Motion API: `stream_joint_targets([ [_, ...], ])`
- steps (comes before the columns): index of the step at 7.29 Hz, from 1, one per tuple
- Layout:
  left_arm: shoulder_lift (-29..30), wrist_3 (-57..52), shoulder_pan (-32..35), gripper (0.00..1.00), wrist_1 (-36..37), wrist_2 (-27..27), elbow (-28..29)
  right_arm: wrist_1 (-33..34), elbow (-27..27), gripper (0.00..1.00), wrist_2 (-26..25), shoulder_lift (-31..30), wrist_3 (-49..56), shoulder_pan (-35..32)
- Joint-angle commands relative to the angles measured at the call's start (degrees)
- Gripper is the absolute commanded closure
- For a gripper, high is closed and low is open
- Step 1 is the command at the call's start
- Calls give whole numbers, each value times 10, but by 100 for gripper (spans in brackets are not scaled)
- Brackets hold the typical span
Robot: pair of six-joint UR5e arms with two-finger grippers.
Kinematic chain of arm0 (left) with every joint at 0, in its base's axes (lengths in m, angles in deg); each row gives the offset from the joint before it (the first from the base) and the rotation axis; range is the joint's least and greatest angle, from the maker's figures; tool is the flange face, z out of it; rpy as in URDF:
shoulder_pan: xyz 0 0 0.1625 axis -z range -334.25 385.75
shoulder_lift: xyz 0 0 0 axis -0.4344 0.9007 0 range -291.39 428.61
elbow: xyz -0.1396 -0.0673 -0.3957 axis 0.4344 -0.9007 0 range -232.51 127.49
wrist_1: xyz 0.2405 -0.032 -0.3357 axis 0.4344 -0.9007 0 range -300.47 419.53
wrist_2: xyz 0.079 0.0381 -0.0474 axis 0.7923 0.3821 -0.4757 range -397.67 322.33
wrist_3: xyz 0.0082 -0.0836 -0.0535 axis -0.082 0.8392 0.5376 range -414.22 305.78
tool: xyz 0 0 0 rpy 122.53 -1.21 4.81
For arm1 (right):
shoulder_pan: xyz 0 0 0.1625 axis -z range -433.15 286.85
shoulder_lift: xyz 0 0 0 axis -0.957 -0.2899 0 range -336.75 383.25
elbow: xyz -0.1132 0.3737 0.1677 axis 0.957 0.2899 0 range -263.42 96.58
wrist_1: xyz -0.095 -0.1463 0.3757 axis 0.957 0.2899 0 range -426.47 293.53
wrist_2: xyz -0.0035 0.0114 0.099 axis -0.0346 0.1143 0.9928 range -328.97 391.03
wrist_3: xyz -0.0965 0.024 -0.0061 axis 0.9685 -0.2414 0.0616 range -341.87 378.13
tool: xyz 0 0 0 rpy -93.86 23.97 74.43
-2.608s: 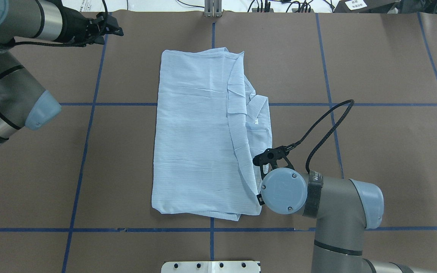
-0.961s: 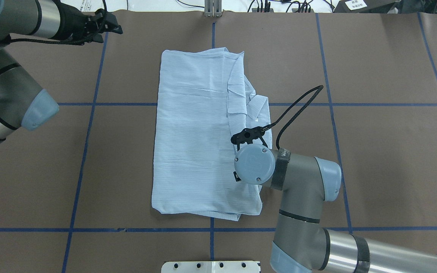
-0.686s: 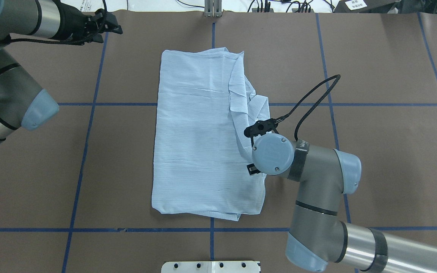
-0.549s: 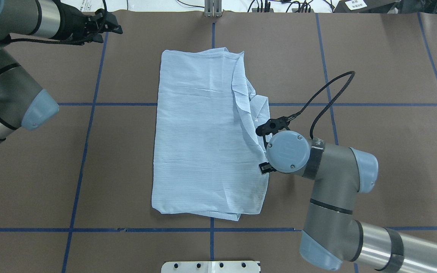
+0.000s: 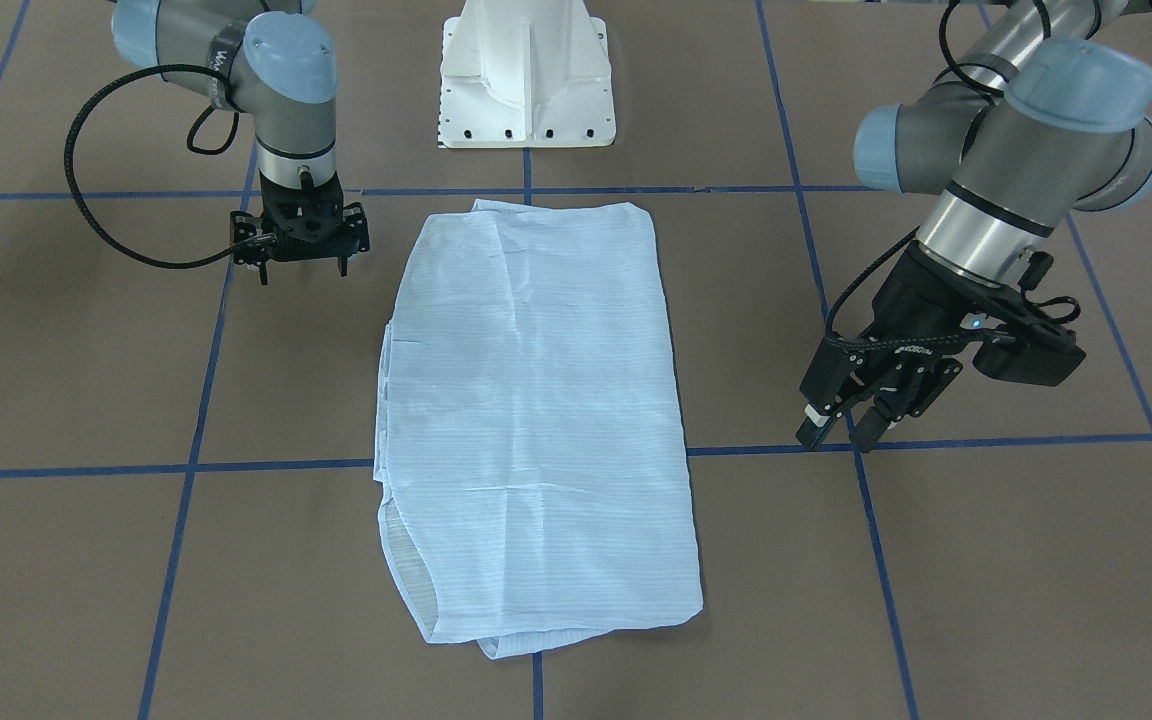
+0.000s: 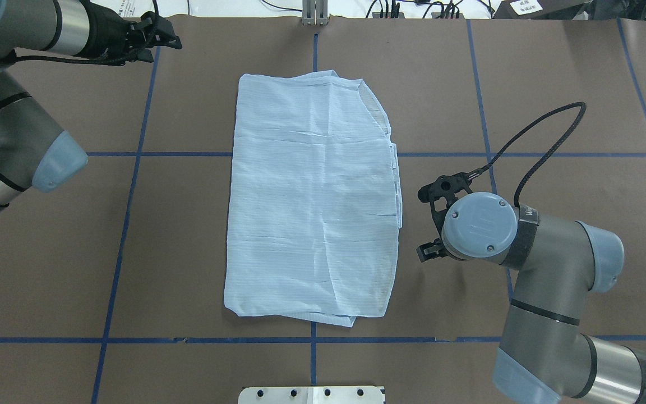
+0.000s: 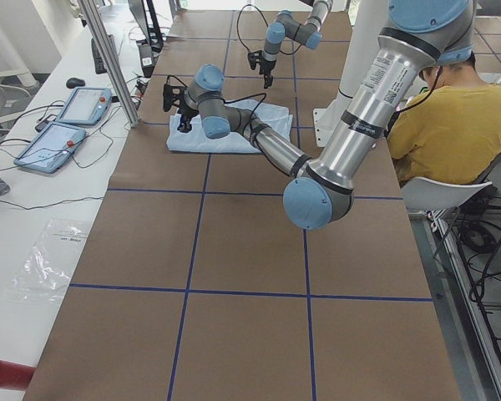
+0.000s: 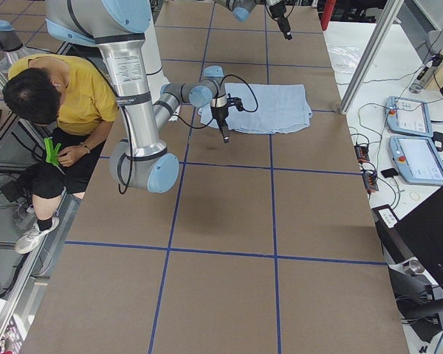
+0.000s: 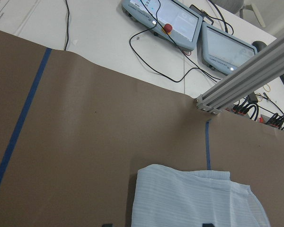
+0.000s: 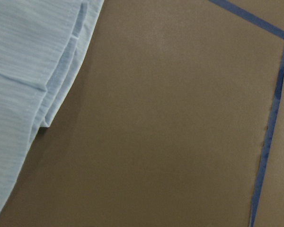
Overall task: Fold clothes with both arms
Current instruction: 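Move the right gripper to the shirt corner nearest the robot and grasp it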
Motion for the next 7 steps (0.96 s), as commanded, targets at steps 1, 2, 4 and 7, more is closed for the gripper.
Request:
stream_joint_targets([
  [1, 0, 0, 0, 30, 0, 0, -2, -4, -1, 0, 6, 37, -166, 21],
  [2, -1, 0, 0, 30, 0, 0, -3, -7, 2, 0, 5, 59, -319, 57],
  [4, -3, 0, 0, 30, 0, 0, -3, -9, 2, 0, 3, 98, -546, 78],
  [7, -4, -1, 0, 30, -1, 2, -2, -244, 99, 0, 0, 94, -883, 95],
])
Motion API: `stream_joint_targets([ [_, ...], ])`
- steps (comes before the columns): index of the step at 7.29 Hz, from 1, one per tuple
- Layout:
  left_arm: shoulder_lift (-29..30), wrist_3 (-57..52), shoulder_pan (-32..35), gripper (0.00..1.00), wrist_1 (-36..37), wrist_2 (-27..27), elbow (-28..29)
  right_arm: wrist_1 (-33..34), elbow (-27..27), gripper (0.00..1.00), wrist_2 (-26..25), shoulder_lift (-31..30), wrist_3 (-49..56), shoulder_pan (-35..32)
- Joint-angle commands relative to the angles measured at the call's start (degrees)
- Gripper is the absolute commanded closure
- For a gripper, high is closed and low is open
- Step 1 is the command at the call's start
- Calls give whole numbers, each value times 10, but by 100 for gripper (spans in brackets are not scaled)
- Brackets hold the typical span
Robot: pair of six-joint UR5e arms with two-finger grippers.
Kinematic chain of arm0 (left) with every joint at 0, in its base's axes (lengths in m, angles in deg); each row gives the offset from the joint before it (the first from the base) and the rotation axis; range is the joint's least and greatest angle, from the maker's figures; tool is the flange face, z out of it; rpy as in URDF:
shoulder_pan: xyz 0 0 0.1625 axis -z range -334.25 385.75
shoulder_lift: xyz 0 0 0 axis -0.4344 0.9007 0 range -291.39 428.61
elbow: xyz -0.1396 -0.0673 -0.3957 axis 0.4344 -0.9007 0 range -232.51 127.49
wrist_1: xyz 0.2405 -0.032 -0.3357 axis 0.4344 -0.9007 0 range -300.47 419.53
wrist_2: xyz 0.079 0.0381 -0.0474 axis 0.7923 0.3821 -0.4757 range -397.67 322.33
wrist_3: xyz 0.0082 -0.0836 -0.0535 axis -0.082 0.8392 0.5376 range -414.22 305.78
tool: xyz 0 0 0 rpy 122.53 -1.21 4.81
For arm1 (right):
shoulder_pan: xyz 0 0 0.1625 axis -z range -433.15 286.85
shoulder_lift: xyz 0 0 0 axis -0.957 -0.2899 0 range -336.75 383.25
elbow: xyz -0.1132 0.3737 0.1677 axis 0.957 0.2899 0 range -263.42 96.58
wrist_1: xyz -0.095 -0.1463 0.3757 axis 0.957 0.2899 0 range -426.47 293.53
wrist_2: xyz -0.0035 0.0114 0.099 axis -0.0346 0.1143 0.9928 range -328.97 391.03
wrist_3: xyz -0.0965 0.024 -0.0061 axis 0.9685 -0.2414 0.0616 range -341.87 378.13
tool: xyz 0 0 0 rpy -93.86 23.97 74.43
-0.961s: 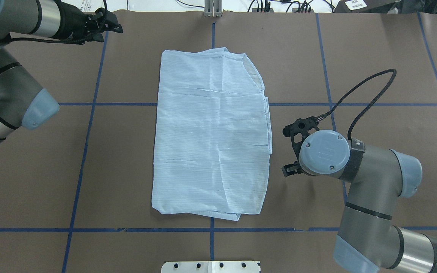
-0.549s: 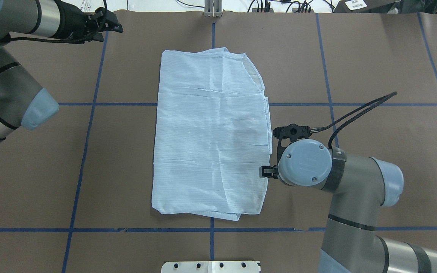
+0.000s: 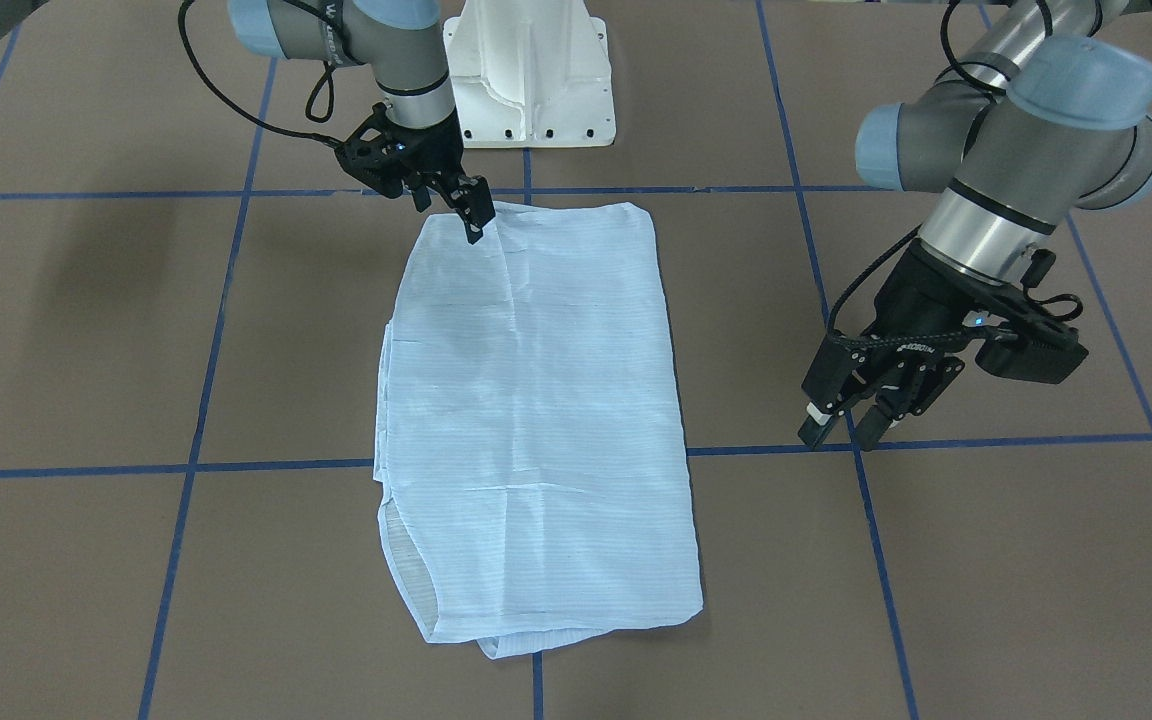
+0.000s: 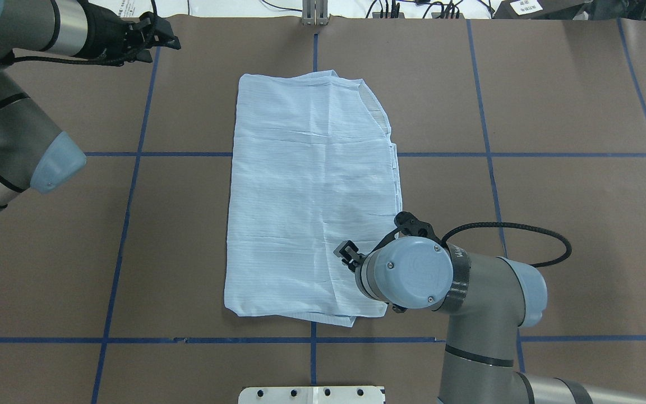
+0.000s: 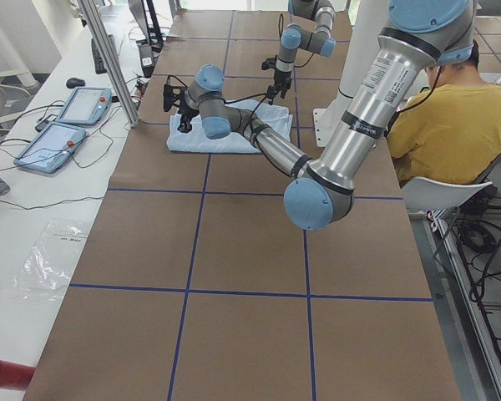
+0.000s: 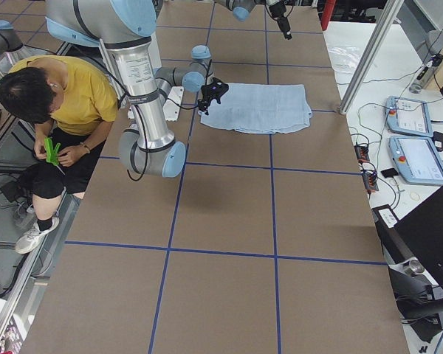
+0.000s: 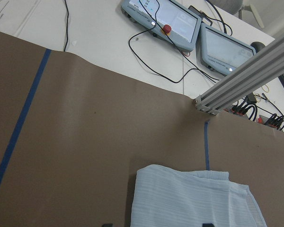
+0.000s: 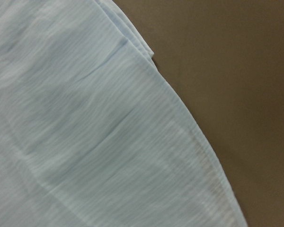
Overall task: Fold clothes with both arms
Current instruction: 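Move the right gripper to the shirt corner nearest the robot and grasp it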
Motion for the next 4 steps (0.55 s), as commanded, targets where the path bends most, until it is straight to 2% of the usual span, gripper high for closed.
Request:
stream_joint_targets([
  [1, 0, -1, 0, 30, -1, 1, 1, -104, 50, 1, -2, 1, -188, 13],
  [4, -8, 0, 1, 30, -1, 4, -11, -99, 47, 2, -20, 3, -227, 34],
])
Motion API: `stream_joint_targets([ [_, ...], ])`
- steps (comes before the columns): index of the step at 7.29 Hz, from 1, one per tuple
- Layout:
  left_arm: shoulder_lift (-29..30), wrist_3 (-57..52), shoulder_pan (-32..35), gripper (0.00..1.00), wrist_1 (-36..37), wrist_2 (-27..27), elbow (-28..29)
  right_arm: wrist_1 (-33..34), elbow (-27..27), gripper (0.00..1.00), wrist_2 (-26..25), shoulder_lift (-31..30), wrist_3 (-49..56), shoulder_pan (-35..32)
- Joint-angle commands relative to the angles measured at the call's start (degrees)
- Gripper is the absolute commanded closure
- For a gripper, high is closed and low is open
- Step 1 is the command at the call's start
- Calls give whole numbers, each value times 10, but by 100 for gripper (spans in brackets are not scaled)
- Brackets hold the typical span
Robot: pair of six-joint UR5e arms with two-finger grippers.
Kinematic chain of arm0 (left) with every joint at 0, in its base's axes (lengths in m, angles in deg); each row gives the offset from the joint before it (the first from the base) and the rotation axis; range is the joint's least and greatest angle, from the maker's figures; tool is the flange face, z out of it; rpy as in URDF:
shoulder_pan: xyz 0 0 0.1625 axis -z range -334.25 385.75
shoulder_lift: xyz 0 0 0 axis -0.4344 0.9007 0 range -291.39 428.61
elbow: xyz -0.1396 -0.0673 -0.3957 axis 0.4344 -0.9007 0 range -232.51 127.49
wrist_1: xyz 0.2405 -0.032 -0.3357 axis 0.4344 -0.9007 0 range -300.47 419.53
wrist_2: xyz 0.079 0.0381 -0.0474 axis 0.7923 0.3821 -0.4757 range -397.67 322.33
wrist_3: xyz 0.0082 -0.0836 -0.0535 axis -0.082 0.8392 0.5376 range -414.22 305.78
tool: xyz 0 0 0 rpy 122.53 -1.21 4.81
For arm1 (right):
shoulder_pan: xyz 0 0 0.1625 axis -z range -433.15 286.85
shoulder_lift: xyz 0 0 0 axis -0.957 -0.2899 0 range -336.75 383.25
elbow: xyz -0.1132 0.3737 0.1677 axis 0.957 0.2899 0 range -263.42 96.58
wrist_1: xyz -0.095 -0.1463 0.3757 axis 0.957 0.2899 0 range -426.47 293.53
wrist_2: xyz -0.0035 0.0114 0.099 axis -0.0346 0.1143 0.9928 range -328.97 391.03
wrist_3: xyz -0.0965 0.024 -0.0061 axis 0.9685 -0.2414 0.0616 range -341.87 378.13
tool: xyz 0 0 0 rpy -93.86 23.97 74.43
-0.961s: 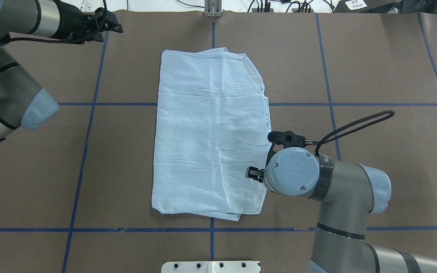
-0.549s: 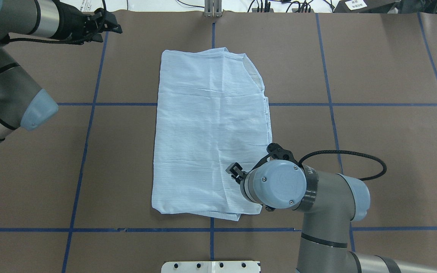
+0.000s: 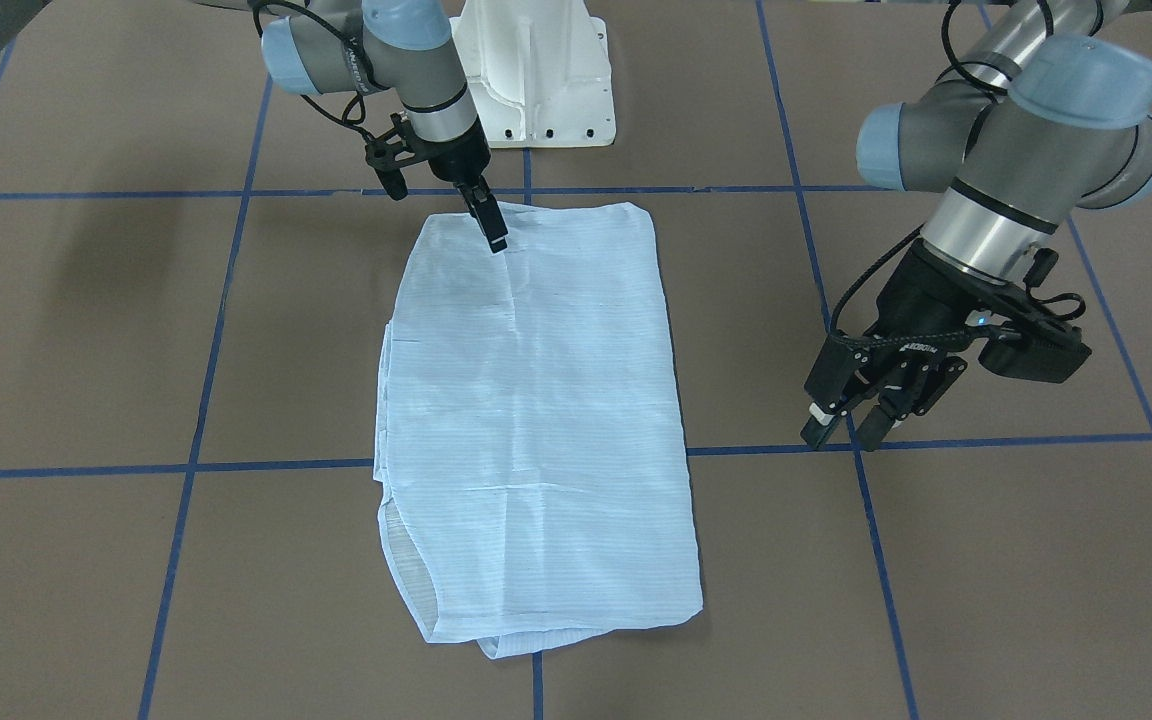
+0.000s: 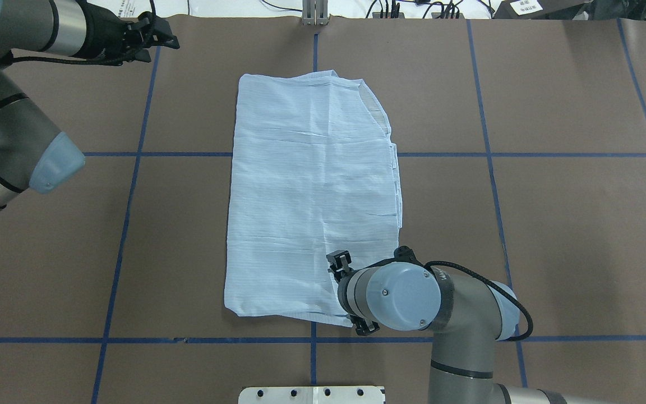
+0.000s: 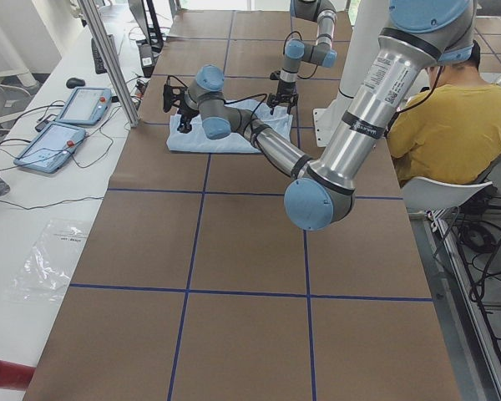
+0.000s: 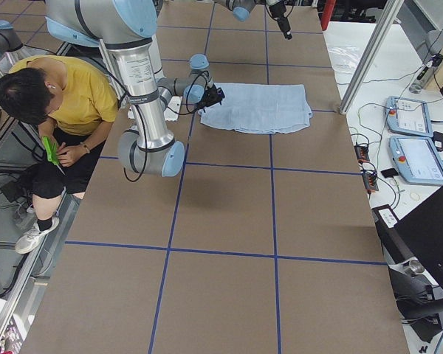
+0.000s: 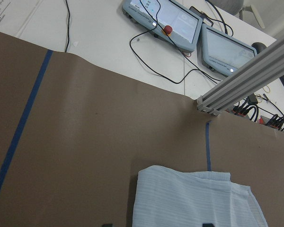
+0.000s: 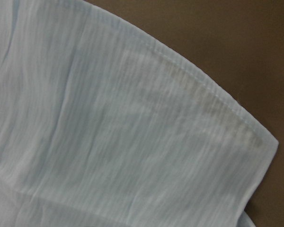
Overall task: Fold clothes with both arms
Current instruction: 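Move the right gripper to the shirt corner nearest the robot and grasp it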
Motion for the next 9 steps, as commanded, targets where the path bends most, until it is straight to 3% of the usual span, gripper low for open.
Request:
stream_joint_targets([
  [1, -10, 1, 0, 30, 0, 1, -16, 1, 2, 2, -4, -5, -11, 17],
  [5, -10, 6, -1, 30, 0, 2, -17, 5, 0, 2, -4, -13, -10, 31],
  [6, -10, 6, -1, 30, 0, 2, -17, 5, -3, 21, -3, -17, -10, 33],
  [7, -10, 6, -1, 30, 1, 2, -18, 5, -6, 75, -2, -16, -10, 32],
  [8, -10, 6, -1, 30, 1, 2, -18, 5, -7, 100, 0, -17, -8, 31],
  [9, -10, 6, -1, 30, 1, 2, -18, 5, -14, 100, 3, -18, 1, 30],
])
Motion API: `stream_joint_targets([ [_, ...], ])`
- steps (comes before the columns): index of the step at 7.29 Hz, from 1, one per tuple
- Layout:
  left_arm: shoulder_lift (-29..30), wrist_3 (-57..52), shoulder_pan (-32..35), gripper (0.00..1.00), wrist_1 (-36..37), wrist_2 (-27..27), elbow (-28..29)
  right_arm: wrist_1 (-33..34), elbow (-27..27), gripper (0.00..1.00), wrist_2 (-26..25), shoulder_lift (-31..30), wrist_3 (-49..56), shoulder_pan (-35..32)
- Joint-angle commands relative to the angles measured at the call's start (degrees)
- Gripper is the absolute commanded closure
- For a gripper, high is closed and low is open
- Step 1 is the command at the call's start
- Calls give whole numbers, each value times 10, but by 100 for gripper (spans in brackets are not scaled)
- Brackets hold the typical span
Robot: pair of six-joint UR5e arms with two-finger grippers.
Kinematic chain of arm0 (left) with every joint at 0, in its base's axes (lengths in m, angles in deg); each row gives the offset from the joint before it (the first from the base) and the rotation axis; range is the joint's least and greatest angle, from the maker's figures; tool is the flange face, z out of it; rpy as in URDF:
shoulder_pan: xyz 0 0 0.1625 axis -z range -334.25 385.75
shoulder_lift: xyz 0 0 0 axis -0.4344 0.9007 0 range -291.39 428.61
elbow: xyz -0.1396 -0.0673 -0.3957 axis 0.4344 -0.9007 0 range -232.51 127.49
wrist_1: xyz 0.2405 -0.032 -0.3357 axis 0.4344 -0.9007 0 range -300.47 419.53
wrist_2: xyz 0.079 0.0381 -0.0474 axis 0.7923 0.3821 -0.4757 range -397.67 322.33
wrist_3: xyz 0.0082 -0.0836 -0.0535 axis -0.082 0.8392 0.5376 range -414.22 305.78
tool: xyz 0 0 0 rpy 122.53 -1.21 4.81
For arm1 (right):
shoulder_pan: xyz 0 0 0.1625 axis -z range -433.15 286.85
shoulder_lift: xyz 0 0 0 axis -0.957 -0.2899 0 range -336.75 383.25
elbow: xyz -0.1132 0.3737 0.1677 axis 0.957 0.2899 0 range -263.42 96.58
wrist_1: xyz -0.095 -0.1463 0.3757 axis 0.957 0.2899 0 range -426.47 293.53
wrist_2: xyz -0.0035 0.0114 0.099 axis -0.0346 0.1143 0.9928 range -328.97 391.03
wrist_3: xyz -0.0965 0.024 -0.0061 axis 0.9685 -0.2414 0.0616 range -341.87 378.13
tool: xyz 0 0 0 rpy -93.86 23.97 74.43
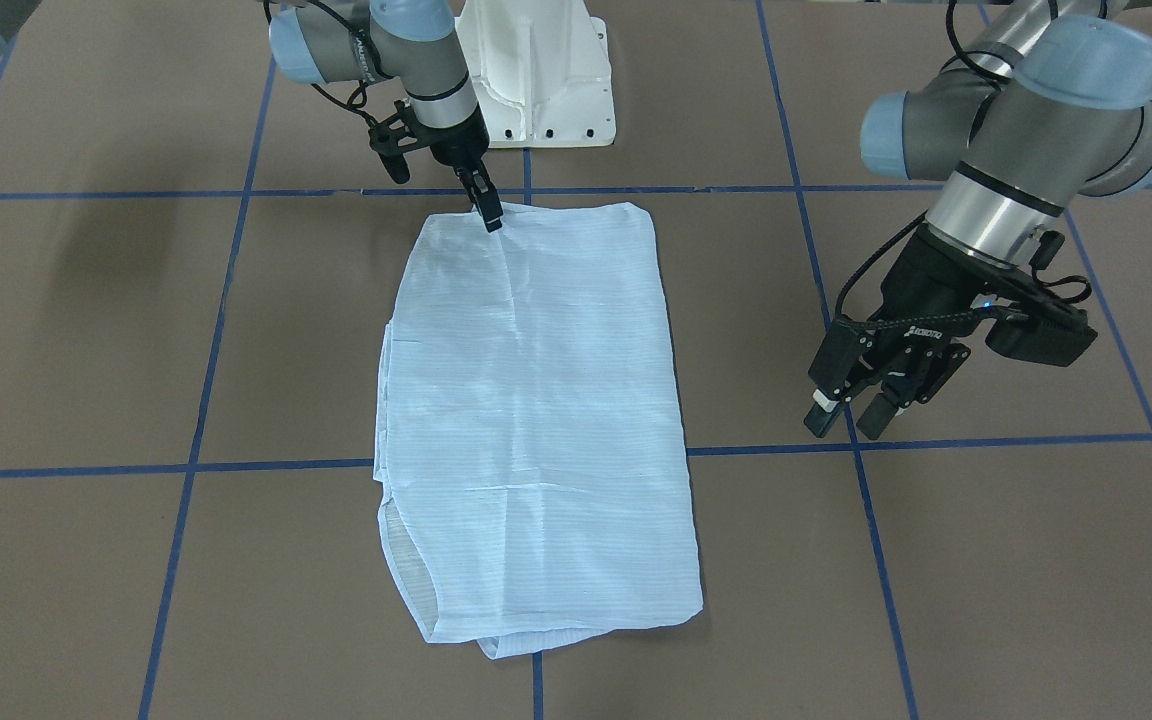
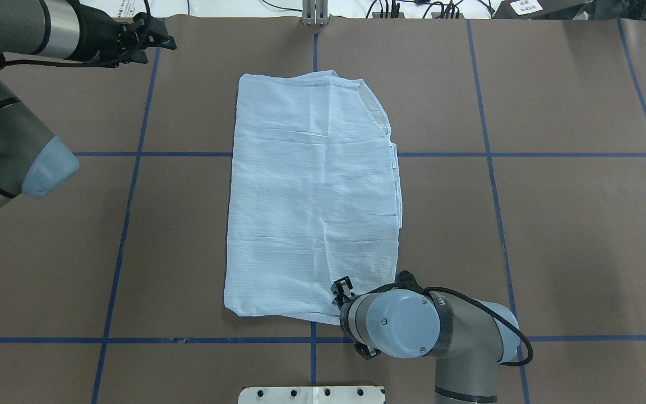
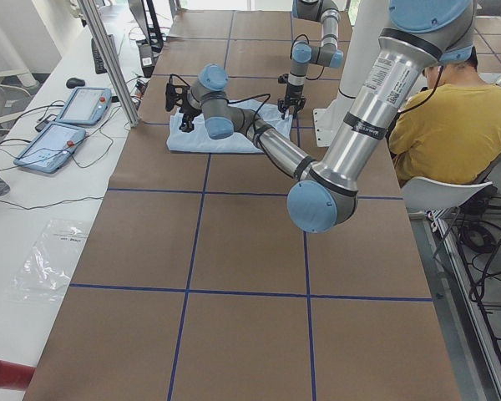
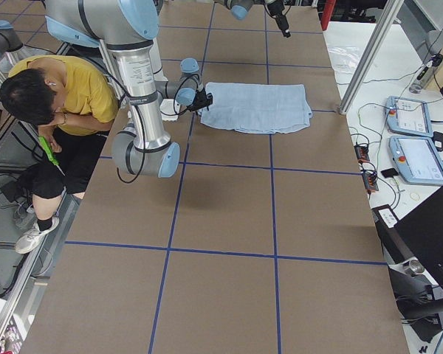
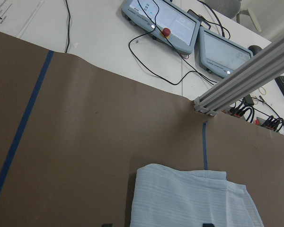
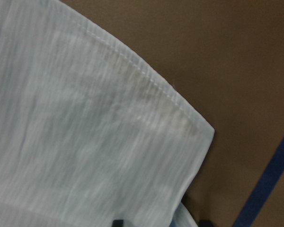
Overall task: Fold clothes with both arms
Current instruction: 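Move the right gripper to the shirt corner nearest the robot and grasp it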
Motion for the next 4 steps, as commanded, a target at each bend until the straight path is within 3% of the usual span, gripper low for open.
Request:
stream_joint_targets([
  [1, 0, 1, 0, 30, 0, 0, 1, -1, -6, 100, 6, -4, 9, -1],
  [4, 1, 28, -1, 30, -1, 1, 0, -1, -25, 100, 17, -11, 14, -11],
])
